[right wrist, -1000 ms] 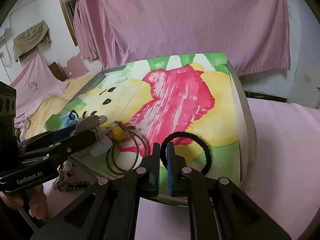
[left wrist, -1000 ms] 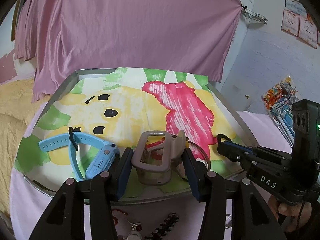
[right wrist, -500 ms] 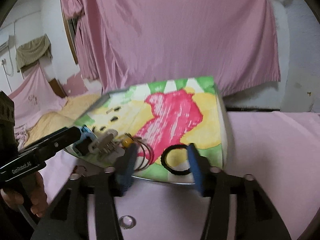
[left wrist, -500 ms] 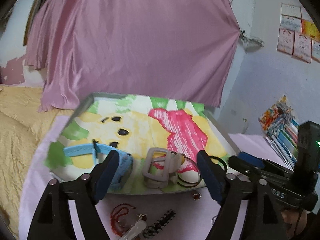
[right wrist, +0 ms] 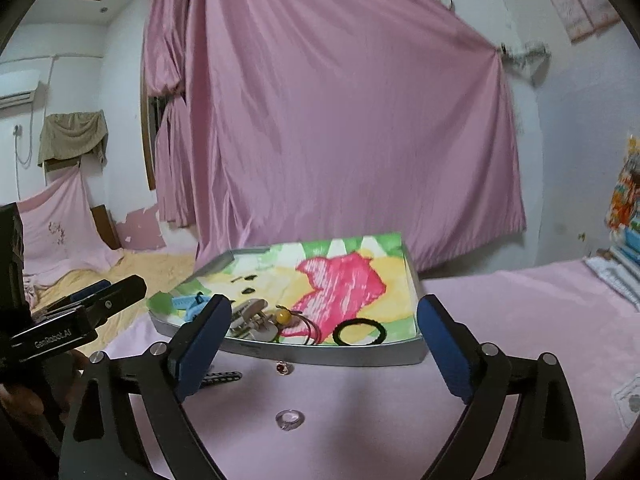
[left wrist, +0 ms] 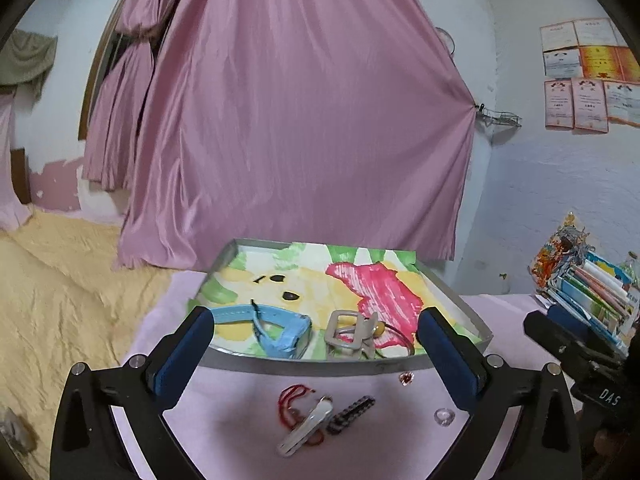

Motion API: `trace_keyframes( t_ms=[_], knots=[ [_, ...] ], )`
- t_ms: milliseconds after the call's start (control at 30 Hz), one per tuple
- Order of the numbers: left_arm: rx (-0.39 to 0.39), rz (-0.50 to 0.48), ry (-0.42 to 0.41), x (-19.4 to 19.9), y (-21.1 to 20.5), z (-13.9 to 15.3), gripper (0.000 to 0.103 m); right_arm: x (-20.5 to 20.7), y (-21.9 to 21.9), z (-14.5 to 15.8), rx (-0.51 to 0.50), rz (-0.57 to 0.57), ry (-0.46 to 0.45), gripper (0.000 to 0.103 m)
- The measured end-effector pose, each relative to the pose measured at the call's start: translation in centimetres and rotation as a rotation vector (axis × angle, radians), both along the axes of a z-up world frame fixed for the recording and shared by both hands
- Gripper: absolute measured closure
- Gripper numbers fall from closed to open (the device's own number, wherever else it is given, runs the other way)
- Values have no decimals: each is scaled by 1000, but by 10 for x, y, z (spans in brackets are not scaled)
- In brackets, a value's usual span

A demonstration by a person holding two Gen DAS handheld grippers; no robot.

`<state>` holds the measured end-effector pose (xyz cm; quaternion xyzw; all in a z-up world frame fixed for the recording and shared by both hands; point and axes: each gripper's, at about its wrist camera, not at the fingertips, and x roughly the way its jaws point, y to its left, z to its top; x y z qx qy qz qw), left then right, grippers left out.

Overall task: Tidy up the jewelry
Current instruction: 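Grasp the white hair clip with the left tool while the right tool grasps the silver ring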

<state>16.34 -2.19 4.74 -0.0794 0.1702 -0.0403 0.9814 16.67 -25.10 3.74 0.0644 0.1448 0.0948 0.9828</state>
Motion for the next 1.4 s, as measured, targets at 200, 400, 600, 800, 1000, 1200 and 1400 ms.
trace_keyframes(
  t_ms=[200, 400, 600, 800, 1000, 1200, 1400],
  knots=[
    [30, 20, -10, -19, 8, -7, 0, -25, 12, -1, -45, 12, -67, 12],
    [64, 22, 5, -31, 17, -16, 1, -36, 22, -7, -92, 31, -70, 12],
    [115, -5, 72, -28, 23, -27, 0, -31, 27, -16, -118, 53, -1, 12],
    [121, -64, 184, -15, 24, -39, 0, -14, 30, -29, -121, 90, 126, 12],
    [79, -87, 303, 2, 26, -51, 1, -4, 35, -33, -126, 120, 195, 12],
    [83, -137, 368, 14, 21, -58, 11, 11, 39, -41, -126, 131, 280, 22],
    [75, -185, 410, 22, 17, -64, 40, 26, 34, -53, -81, 128, 364, 52]
  ],
)
